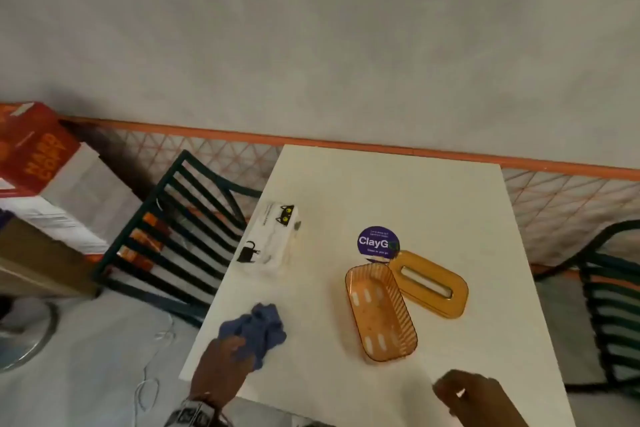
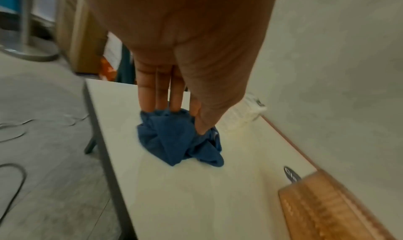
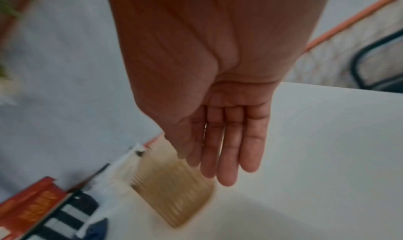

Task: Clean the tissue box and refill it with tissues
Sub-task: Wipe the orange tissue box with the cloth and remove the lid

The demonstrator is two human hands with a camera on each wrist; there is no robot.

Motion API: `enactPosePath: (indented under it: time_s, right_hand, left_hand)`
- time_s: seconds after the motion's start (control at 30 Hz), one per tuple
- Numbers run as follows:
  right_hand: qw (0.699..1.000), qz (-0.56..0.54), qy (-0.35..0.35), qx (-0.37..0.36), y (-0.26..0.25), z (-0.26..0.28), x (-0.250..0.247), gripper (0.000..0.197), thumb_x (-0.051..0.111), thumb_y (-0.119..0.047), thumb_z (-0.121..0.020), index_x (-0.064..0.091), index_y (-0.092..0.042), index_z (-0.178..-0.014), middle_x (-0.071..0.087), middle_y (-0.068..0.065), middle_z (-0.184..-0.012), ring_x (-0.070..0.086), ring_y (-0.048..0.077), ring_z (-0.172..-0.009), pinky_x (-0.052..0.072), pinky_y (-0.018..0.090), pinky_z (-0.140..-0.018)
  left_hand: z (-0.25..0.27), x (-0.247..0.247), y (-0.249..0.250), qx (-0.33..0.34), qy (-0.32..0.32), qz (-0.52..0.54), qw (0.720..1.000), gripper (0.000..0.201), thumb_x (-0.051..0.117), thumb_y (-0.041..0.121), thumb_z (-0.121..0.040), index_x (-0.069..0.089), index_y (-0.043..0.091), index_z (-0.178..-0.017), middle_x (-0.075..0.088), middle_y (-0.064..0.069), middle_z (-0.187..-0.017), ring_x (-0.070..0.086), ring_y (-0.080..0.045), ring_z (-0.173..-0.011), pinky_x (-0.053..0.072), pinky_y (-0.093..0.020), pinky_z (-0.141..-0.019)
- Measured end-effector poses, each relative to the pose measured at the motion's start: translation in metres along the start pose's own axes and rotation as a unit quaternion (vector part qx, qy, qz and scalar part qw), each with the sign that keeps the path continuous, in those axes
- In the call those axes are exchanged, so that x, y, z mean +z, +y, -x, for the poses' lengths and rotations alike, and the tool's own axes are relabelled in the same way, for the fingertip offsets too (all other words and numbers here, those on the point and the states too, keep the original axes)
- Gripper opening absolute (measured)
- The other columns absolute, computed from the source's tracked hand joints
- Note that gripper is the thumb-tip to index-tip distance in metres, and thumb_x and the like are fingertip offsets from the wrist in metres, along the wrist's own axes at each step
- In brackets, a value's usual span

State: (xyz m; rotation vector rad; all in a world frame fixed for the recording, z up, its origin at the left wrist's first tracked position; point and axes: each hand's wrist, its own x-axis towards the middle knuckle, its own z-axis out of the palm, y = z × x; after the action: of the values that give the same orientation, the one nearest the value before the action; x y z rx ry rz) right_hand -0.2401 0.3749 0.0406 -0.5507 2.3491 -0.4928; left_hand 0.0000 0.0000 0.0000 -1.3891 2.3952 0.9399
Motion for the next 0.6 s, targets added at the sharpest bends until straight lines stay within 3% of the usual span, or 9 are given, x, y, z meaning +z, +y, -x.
enactPosePath:
  time_s: [0.07, 0.1, 0.17, 0.23, 0.33, 0.47, 0.6]
  right_hand:
    - [0.999, -0.023, -0.001, -0.029, -0.029, -0.006, -0.003, 0.009, 0.073, -0.04, -0.086, 0.072, -0.04, -0.077, 0.064, -0.04, -0.07, 0.067, -0.005, -0.065, 0.049, 0.009, -0.064]
    - [0.998, -0.027, 0.018, -0.05, -0.041, -0.01, -0.004, 0.008, 0.072, -0.038, -0.087, 0.072, -0.038, -0.079, 0.067, -0.035, -0.072, 0.067, -0.002, -0.065, 0.05, 0.011, -0.064]
    - [0.997, -0.029, 0.031, -0.066, -0.069, -0.018, -0.002, 0.006, 0.07, -0.039, -0.088, 0.073, -0.037, -0.083, 0.069, -0.029, -0.076, 0.068, 0.001, -0.068, 0.055, 0.016, -0.068]
    - [0.997, -0.02, 0.033, -0.067, -0.092, -0.032, 0.005, 0.008, 0.069, -0.042, -0.089, 0.073, -0.036, -0.093, 0.068, -0.028, -0.085, 0.068, 0.002, -0.074, 0.057, 0.02, -0.076]
    - [0.997, 0.016, 0.045, -0.055, -0.122, -0.055, 0.022, 0.025, 0.065, -0.049, -0.089, 0.072, -0.034, -0.107, 0.071, -0.022, -0.101, 0.067, 0.002, -0.088, 0.056, 0.027, -0.087]
    - [0.996, 0.082, 0.029, -0.023, -0.147, -0.082, 0.043, 0.033, 0.055, -0.047, -0.094, 0.072, -0.026, -0.114, 0.073, -0.008, -0.111, 0.066, 0.014, -0.102, 0.053, 0.03, -0.091]
    - [0.992, 0.124, 0.015, 0.018, -0.16, -0.097, 0.055, 0.035, 0.043, -0.036, -0.098, 0.074, -0.018, -0.096, 0.073, 0.001, -0.096, 0.067, 0.017, -0.087, 0.057, 0.031, -0.081]
  left_hand:
    - [-0.019, 0.003, 0.004, 0.024, 0.031, 0.025, 0.999, 0.037, 0.076, 0.036, -0.069, 0.073, 0.011, -0.097, 0.069, 0.006, -0.093, 0.068, -0.021, -0.093, 0.056, -0.037, -0.082]
    - [-0.029, 0.006, 0.006, 0.028, 0.034, -0.004, 0.999, 0.048, 0.079, 0.038, -0.069, 0.071, 0.015, -0.11, 0.068, 0.002, -0.107, 0.066, -0.022, -0.103, 0.055, -0.038, -0.089]
    - [-0.047, 0.014, 0.008, 0.046, 0.024, -0.062, 0.997, 0.083, 0.077, 0.057, -0.065, 0.055, 0.027, -0.139, 0.058, 0.0, -0.135, 0.056, -0.024, -0.125, 0.049, -0.042, -0.104]
    - [-0.063, 0.026, 0.002, 0.072, -0.002, -0.109, 0.991, 0.09, 0.071, 0.065, -0.067, 0.046, 0.032, -0.148, 0.052, 0.0, -0.143, 0.053, -0.024, -0.13, 0.044, -0.043, -0.109]
    - [-0.072, 0.029, 0.0, 0.089, -0.017, -0.158, 0.983, 0.073, 0.071, 0.053, -0.078, 0.052, 0.029, -0.144, 0.057, -0.005, -0.136, 0.056, -0.026, -0.124, 0.042, -0.041, -0.11]
    - [-0.08, 0.039, -0.01, 0.125, 0.009, -0.139, 0.982, 0.046, 0.084, 0.029, -0.072, 0.074, 0.02, -0.116, 0.068, -0.006, -0.107, 0.066, -0.029, -0.097, 0.055, -0.042, -0.089]
    - [-0.08, 0.035, -0.012, 0.126, -0.021, -0.047, 0.991, 0.033, 0.066, 0.016, -0.091, 0.066, 0.029, -0.121, 0.061, 0.003, -0.122, 0.058, -0.021, -0.113, 0.053, -0.038, -0.095]
